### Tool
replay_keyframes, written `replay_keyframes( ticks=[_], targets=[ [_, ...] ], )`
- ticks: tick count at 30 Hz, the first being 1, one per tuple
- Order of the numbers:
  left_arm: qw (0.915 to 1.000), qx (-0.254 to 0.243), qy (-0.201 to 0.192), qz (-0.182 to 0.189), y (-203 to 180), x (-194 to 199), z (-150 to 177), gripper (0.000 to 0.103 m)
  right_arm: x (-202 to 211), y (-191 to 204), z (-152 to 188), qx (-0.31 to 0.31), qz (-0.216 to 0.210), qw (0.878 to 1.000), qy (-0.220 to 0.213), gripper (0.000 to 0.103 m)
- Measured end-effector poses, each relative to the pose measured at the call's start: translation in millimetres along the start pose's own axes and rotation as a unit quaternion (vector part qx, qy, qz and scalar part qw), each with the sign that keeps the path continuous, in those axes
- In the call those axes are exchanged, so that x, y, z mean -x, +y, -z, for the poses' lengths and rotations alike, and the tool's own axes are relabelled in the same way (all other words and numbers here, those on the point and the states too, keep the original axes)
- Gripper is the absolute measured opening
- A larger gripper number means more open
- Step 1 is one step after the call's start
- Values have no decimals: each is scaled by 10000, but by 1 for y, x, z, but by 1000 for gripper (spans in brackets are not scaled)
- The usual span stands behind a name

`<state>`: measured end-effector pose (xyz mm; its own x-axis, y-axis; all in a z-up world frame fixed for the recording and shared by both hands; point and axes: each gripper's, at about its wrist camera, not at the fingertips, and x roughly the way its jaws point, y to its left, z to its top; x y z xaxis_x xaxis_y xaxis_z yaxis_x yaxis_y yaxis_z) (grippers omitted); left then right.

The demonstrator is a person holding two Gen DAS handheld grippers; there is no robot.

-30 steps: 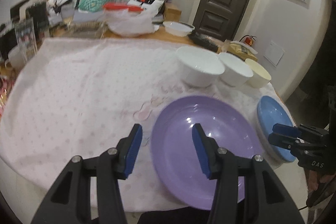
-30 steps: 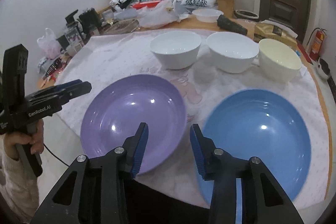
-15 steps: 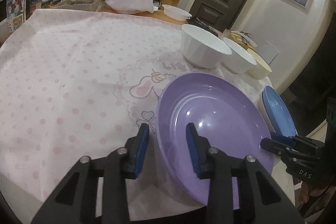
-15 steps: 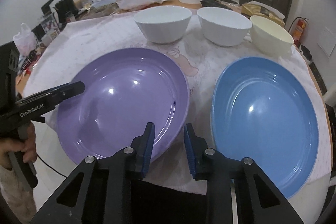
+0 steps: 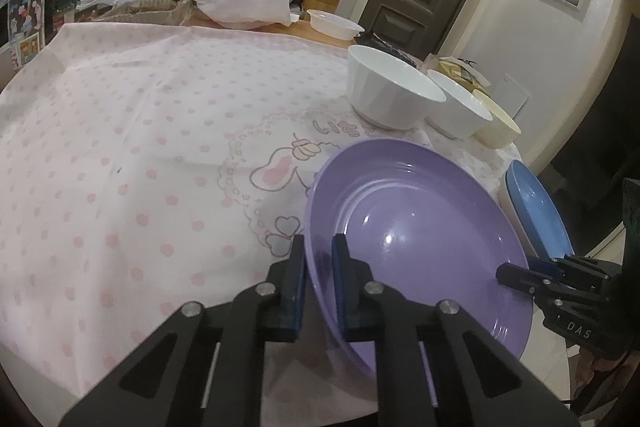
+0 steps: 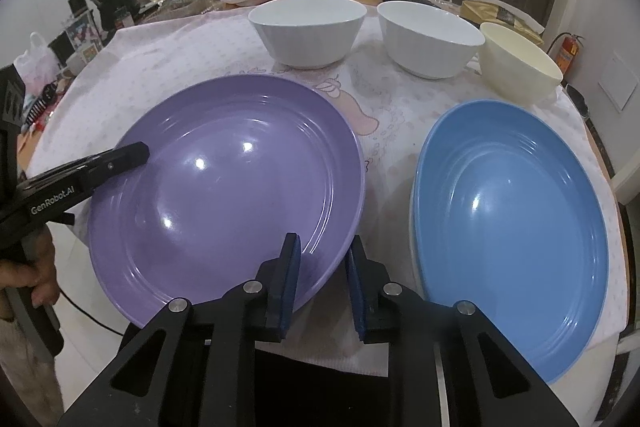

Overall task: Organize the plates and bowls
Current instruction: 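Grasp the purple plate rim with both tools and lift it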

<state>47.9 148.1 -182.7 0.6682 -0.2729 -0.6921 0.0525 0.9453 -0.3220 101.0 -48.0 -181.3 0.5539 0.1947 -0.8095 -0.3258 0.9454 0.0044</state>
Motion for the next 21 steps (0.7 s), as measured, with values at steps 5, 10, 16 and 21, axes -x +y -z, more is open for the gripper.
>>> replay_keyframes(
  ticks=[5,10,16,21],
  targets=[
    [10000,-19,0,-50,-1,1,-1,10,2,1,-1,42,35,10000,-72,17],
    [9999,-44,-79,-91,-3,9,-3,10,8,3,-5,97,27,9998,-174,17],
    [9995,-131,-205,-182,-12,24,-9,10,20,1,-10,132,-31,9992,-378,17],
    [9991,-225,-287,-226,-22,35,-13,10,35,-3,-14,208,-65,9980,-601,18]
  ],
)
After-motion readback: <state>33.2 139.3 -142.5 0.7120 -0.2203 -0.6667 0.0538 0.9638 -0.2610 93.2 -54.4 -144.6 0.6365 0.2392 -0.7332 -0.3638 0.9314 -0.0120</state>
